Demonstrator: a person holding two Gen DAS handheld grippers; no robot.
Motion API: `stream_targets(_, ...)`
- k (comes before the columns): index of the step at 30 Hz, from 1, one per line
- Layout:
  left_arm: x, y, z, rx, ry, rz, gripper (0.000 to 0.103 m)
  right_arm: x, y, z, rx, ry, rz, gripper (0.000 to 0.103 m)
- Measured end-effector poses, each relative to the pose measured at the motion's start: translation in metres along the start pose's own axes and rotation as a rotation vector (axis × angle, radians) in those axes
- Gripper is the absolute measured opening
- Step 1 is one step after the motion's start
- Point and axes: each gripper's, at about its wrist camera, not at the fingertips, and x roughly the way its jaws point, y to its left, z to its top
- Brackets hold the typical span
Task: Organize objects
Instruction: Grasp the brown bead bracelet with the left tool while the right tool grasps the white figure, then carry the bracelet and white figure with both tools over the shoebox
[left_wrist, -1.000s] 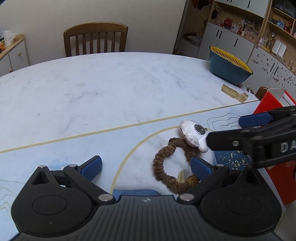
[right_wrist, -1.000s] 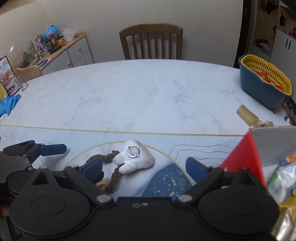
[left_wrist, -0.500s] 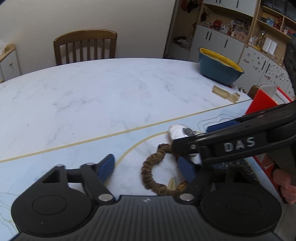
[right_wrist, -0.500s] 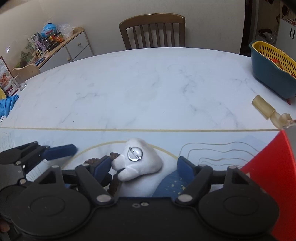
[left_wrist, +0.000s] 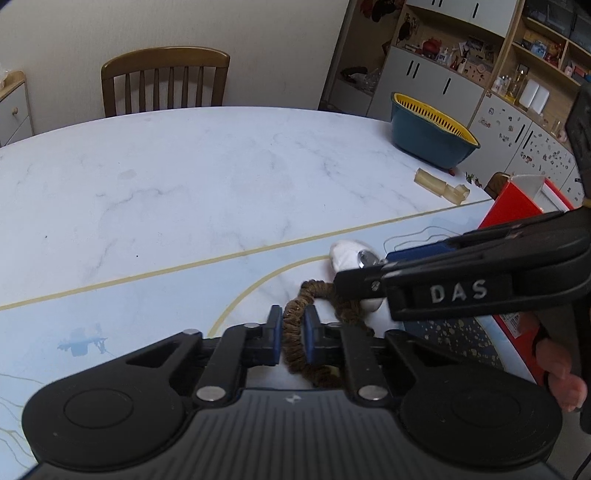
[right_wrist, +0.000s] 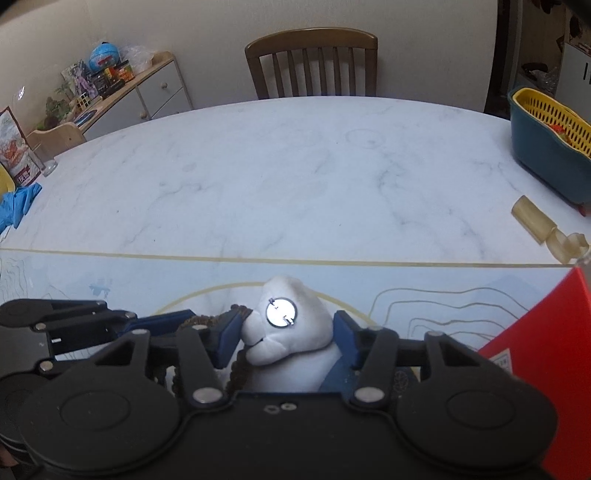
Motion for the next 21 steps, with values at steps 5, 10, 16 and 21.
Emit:
stream_targets(5, -0.011, -0.004, 0.002, -0.005, -0.007, -0.009, 0.010, -0.015, 0.000, -0.003, 0.011, -0.012, -0.031, 0.050)
stream_targets(10, -0.033, -0.013, 0.007, 0.003, -0.020, -0.034, 0.009, -0.039, 0.002, -0.009, 0.023, -0.022, -0.036, 0.050)
stream_targets(16, -0.066, -0.029, 0.012, 0.022, -0.046, -0.058, 0.009, -0.074, 0.010, -0.017, 0.011, -0.048, -0.035, 0.050)
stream_targets(21, -0.097, -0.049, 0.019, 0.053, -0.079, -0.086, 0.009, -0.113, 0.012, -0.020, -0.003, -0.111, -0.020, 0.050)
